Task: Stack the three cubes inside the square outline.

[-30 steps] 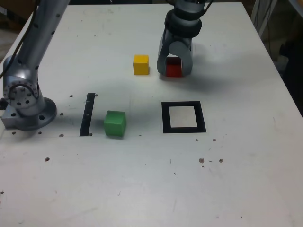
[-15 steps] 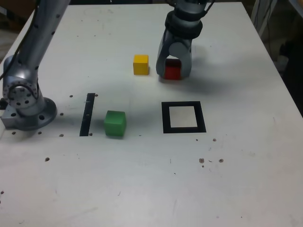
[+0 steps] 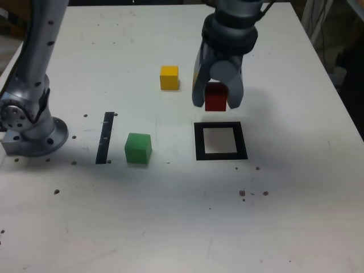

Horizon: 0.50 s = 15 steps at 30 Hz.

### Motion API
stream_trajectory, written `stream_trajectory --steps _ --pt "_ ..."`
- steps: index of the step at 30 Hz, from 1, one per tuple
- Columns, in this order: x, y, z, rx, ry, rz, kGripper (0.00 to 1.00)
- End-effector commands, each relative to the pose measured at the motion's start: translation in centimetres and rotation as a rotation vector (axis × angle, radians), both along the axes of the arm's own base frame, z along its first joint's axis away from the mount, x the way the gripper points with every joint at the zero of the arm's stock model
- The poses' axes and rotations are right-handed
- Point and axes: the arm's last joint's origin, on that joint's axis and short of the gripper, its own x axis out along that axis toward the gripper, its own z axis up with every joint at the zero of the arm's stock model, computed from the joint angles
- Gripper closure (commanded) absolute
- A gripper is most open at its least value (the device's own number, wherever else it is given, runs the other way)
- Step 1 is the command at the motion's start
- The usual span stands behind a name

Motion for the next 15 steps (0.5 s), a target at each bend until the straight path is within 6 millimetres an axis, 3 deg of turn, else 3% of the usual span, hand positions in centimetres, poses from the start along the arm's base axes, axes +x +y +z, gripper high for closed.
stream_trajectory --steps 1,6,15 --pt "0.3 -1.5 -0.9 -0.001 0.01 -0.014 0.83" --pt "0.6 -3.2 -2.3 -0.009 0.013 -0.03 0.83" --pt "0.4 -3.2 -3.4 -0.025 0.022 -0.022 0.82"
